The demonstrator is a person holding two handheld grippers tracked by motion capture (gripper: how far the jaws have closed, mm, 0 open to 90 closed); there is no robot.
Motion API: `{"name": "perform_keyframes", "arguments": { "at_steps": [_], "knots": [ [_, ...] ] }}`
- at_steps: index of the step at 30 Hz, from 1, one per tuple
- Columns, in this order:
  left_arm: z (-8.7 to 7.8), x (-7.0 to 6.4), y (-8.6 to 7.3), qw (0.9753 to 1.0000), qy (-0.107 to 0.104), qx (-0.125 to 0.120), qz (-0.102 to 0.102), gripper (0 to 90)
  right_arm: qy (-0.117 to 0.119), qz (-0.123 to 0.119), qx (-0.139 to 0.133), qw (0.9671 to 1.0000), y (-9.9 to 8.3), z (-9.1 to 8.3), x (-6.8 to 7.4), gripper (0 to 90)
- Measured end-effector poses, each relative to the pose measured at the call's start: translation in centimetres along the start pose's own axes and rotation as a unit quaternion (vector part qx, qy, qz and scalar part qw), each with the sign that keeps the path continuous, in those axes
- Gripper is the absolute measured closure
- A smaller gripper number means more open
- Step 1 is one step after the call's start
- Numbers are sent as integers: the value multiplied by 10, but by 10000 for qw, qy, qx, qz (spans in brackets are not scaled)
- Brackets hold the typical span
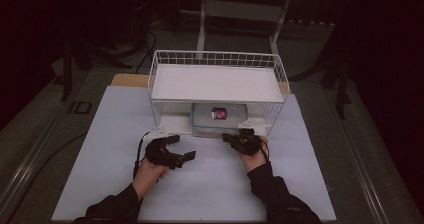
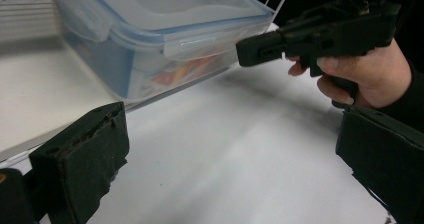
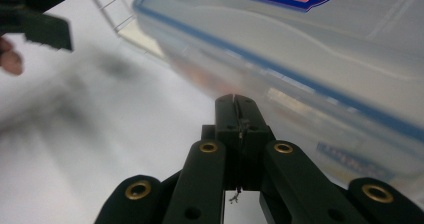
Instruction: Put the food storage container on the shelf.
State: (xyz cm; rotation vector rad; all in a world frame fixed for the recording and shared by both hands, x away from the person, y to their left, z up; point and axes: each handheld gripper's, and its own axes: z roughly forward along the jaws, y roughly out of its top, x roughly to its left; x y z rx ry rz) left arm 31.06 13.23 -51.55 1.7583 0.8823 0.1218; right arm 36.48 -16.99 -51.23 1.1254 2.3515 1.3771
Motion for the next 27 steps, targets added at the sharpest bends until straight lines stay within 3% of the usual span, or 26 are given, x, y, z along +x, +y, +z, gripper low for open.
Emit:
{"name": "perform_keyframes", "arguments": {
  "at_steps": [8,15,21,23,27],
  "knots": [
    [-4,2,0,9999,64,-81,7,8,-154,44,-22,9999,7,17,-2,899],
    [-5,3,-1,10000,61,-50,22,8,-286,240,-138,9992,15,28,-11,899],
    [-6,4,-1,10000,61,-44,20,8,-320,291,-214,9988,19,34,-12,898],
    [-6,4,-1,10000,53,-55,7,8,-264,479,-205,9983,23,36,-16,897],
    [-7,5,-2,10000,64,-44,27,8,-253,448,-206,9985,23,39,-16,891]
  ]
}}
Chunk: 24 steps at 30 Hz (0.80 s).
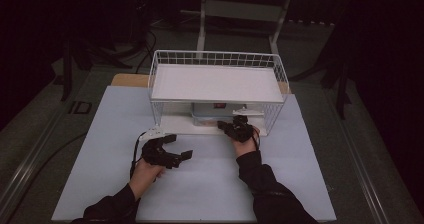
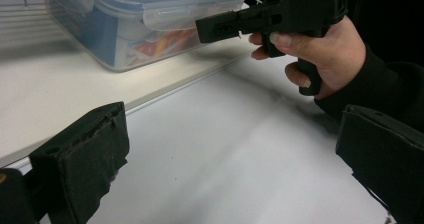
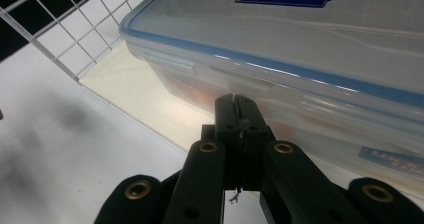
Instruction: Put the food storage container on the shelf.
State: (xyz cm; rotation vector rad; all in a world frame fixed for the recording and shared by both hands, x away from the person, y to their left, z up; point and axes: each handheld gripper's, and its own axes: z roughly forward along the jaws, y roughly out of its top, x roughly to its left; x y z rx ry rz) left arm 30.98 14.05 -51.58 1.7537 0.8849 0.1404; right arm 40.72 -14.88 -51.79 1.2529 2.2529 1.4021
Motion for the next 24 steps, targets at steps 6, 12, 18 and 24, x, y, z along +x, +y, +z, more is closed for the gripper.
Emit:
{"name": "perform_keyframes", "arguments": {
  "at_steps": [6,12,18,24],
  "knots": [
    [-2,-3,1,10000,-16,-6,86,8,141,23,-9,9999,-1,-2,4,818],
    [-4,-9,2,9998,-52,-4,203,8,384,-87,-40,9992,-11,-15,13,520],
    [-7,-9,1,9997,-104,-30,216,8,646,-79,-247,9976,-19,-42,15,228],
    [-11,-13,1,9994,-140,-57,302,8,743,-161,-239,9968,-30,-61,18,146]
  ]
}}
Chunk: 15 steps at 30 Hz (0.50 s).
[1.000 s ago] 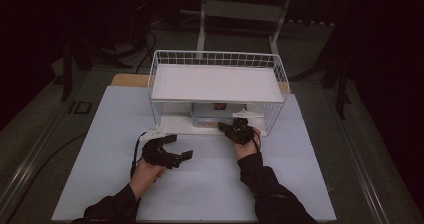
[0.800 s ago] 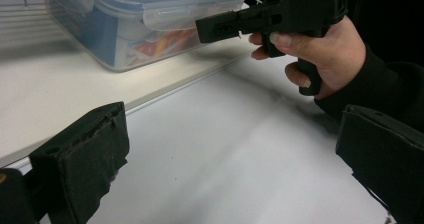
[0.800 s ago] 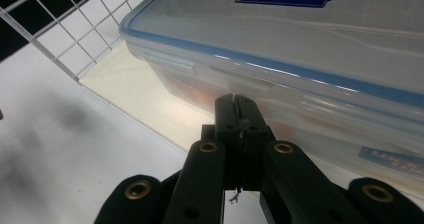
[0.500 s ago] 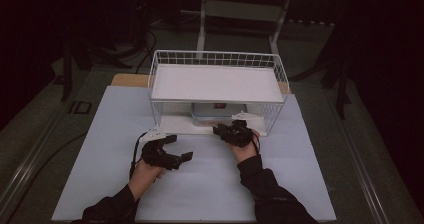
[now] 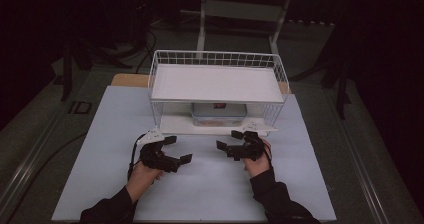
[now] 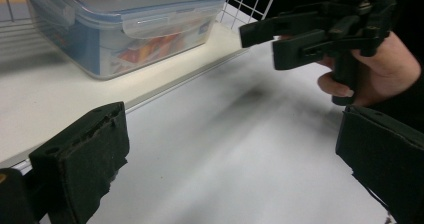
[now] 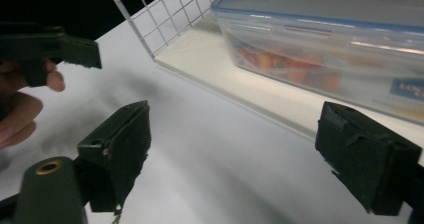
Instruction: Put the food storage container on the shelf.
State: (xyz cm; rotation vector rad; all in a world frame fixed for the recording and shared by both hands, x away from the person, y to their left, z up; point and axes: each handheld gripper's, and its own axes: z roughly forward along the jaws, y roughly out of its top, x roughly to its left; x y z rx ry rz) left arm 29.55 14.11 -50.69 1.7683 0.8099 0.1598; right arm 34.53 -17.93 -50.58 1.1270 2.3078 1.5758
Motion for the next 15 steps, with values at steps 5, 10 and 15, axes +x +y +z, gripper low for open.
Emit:
{"name": "perform_keyframes", "arguments": {
  "at_steps": [5,10,15],
  "knots": [
    [-1,-4,-2,9999,-38,65,84,8,-34,-125,88,9999,-10,-12,5,143],
    [-2,-7,-2,9998,-75,66,153,8,-96,-205,55,9997,-15,-24,8,145],
    [-3,-11,-5,9996,-100,118,241,8,-215,-394,99,9989,-23,-41,11,146]
  ]
}}
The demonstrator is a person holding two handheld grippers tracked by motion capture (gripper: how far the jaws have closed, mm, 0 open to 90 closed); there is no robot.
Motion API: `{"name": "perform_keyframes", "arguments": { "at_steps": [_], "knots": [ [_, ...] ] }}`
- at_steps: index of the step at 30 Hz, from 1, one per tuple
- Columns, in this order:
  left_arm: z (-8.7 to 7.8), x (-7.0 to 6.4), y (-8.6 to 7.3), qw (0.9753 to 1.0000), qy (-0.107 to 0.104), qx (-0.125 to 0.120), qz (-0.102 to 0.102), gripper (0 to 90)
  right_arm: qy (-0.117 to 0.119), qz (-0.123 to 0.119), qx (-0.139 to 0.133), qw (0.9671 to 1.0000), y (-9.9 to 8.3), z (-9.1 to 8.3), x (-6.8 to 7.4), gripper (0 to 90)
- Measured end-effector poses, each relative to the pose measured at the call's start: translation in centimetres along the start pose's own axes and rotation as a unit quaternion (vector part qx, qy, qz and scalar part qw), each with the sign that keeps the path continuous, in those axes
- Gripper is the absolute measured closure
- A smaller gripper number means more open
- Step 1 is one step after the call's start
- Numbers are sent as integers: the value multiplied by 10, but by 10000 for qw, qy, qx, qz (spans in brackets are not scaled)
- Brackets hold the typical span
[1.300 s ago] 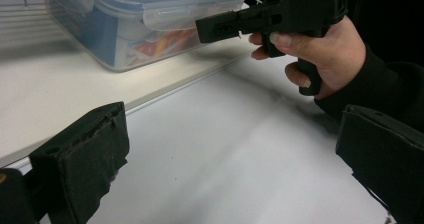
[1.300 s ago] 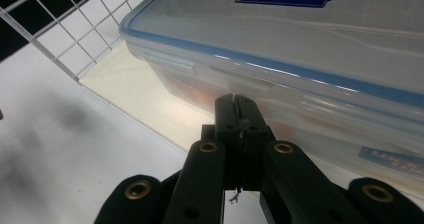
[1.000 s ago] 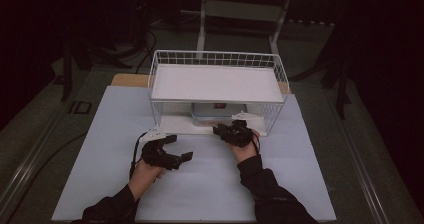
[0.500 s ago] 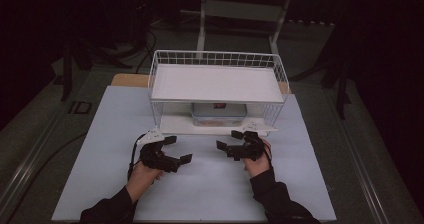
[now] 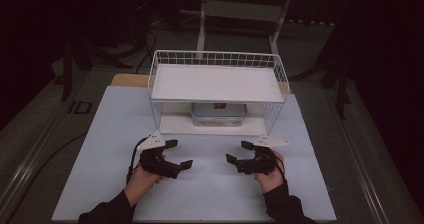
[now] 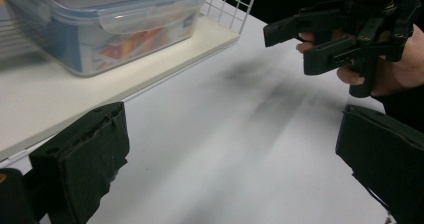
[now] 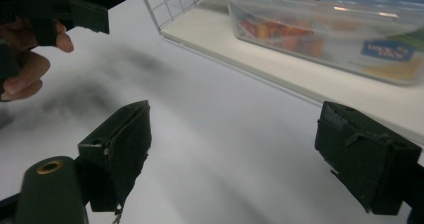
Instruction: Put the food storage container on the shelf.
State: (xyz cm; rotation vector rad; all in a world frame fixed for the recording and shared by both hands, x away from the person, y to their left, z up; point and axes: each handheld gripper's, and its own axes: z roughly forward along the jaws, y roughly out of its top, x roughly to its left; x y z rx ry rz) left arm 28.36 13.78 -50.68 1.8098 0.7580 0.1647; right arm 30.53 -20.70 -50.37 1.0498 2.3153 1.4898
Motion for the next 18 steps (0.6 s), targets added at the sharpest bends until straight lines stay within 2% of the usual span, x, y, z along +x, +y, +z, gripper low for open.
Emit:
{"name": "perform_keyframes", "arguments": {
  "at_steps": [6,8,9,18],
  "knots": [
    [0,-3,-2,10000,-41,44,16,8,-97,76,41,9999,-9,-14,-3,171],
    [0,-3,-3,10000,-57,55,13,8,-97,76,41,9999,-9,-14,-3,171],
    [0,-3,-3,10000,-66,61,40,8,-86,243,40,9997,-15,-21,-6,170],
    [3,-3,-5,9999,-77,97,58,8,-289,242,31,9993,-21,-33,-12,170]
  ]
}}
